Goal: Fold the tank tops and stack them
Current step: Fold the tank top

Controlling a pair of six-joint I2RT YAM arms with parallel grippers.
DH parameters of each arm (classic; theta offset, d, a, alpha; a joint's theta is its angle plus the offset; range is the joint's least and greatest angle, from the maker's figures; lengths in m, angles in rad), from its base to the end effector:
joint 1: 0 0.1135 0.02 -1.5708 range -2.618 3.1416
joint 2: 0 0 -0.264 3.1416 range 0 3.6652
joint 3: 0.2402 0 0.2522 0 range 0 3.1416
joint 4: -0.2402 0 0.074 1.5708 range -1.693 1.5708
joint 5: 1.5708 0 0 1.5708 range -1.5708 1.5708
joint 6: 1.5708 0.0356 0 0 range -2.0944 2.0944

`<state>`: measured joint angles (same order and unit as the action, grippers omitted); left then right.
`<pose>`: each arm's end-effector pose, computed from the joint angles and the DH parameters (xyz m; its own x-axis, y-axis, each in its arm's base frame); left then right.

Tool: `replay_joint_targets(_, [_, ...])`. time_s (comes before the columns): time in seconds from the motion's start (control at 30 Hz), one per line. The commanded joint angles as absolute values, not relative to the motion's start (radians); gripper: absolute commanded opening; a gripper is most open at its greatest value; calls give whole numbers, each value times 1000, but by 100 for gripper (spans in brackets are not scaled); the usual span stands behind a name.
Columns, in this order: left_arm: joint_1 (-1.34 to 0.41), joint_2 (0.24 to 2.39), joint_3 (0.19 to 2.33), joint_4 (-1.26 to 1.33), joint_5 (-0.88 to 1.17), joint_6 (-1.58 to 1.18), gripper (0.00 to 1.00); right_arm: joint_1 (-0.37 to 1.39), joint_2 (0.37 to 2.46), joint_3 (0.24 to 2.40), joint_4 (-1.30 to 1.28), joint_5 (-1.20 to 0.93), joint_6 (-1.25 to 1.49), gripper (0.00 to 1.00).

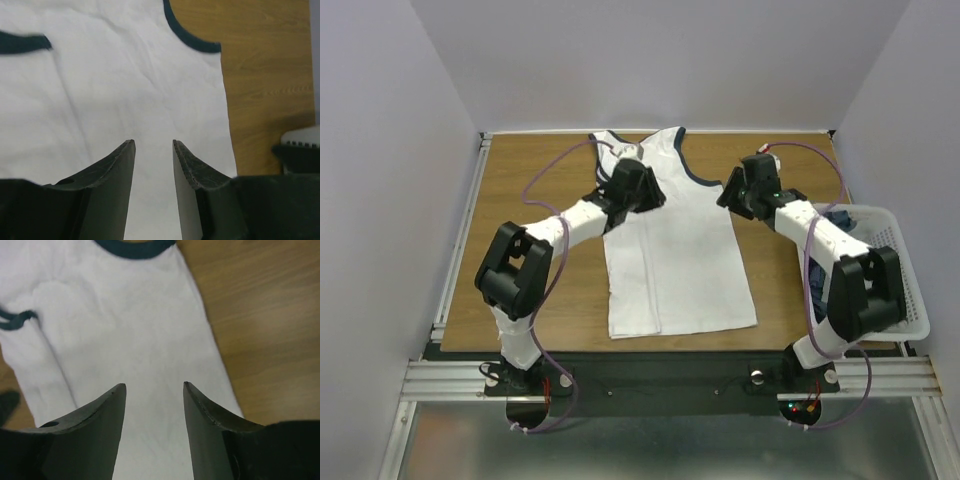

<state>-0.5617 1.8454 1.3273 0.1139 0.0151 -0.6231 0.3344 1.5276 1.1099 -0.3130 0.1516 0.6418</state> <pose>0.3678 -0.2321 0.2553 -0.5879 -0.3194 -0.7432 0.2478 0.8035 -0.5414 0.3212 0.1059 0.2598 -0.6356 0.4056 -0.6569 0.2026 0.9087 0.3651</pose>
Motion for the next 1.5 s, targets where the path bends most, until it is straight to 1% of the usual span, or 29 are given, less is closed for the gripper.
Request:
replay_joint_targets(0.0, [-666,1752,1113,172,-47,-702,46,221,1661,1228,-276,9,503,55])
replay_joint_targets(0.07, [-701,1705,1014,207,-57,-745,45,210,1742,1291,-273,11,473,55])
replay_joint_targets(0.1, [-710,1657,927,230,-70,-791,44,207,1787,1310,-273,21,450,55])
replay_joint_targets(0.2, [-729,1583,800,251,-83,-844,43,207,1857,1359,-273,46,437,55])
replay_joint_targets(0.27, [-738,1556,744,253,-80,-883,43,207,1914,1376,-273,80,434,55])
replay_joint_targets(0.4, [-749,1546,706,204,-103,-939,41,207,1937,1344,-267,77,454,55])
replay_joint_targets(0.5, [-747,1539,692,169,-141,-965,41,207,1913,1307,-258,89,465,55])
replay_joint_targets(0.63, [-741,1536,703,45,-196,-971,41,209,1849,1214,-250,103,483,55])
replay_joint_targets(0.8, [-661,1493,680,2,-224,-939,42,221,1760,1108,-224,77,521,55])
replay_joint_targets(1.0, [-551,1451,716,-90,-302,-824,43,325,1619,945,-178,92,620,55])
replay_joint_targets(1.2, [-535,1489,776,-91,-278,-733,41,413,1523,824,-132,136,719,55])
replay_joint_targets(1.3, [-557,1493,795,-92,-252,-732,41,425,1490,811,-121,150,721,55])
replay_joint_targets(1.37, [-583,1486,810,-106,-273,-739,41,433,1479,818,-123,143,712,55])
replay_joint_targets(1.47, [-583,1473,853,-127,-323,-739,41,504,1460,845,-126,147,699,55])
